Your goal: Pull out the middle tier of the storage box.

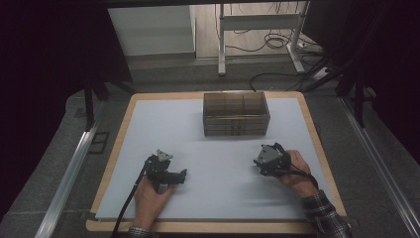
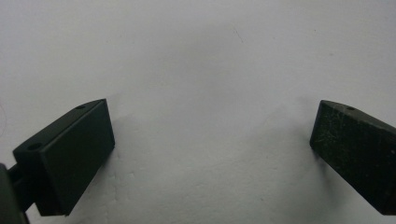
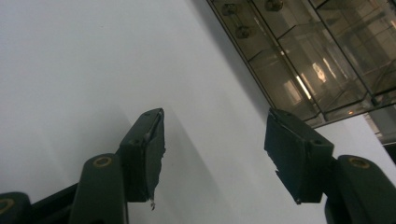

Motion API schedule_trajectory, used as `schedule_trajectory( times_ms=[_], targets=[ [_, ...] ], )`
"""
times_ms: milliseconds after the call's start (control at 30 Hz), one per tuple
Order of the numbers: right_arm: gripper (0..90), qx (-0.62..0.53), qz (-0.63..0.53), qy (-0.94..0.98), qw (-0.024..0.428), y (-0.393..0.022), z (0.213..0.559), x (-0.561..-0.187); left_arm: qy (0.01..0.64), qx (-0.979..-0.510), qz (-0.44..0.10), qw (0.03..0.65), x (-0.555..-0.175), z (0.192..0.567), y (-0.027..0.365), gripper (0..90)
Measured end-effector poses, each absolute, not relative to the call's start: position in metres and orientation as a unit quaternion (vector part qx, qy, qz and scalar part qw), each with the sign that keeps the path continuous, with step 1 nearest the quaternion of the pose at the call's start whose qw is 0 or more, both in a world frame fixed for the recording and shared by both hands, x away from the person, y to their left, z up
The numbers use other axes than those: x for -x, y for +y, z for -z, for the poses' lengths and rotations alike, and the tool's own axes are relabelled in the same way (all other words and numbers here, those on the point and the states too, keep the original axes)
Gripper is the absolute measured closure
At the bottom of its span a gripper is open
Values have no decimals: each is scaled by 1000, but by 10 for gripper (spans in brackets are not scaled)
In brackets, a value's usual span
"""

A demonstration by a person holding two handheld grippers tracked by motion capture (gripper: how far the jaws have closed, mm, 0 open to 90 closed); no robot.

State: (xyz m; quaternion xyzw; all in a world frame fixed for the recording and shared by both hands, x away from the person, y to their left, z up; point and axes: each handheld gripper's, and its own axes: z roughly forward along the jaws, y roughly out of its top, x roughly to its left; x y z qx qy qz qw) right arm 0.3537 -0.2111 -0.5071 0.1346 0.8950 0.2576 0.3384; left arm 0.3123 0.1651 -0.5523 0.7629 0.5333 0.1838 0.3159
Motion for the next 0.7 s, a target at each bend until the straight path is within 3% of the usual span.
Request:
schedule_trajectory(
  times_ms=[700],
  targets=[
    [442, -102, -234, 883, 394, -194, 511, -364, 533, -763, -184, 316, -312, 552, 165, 0]
  ],
)
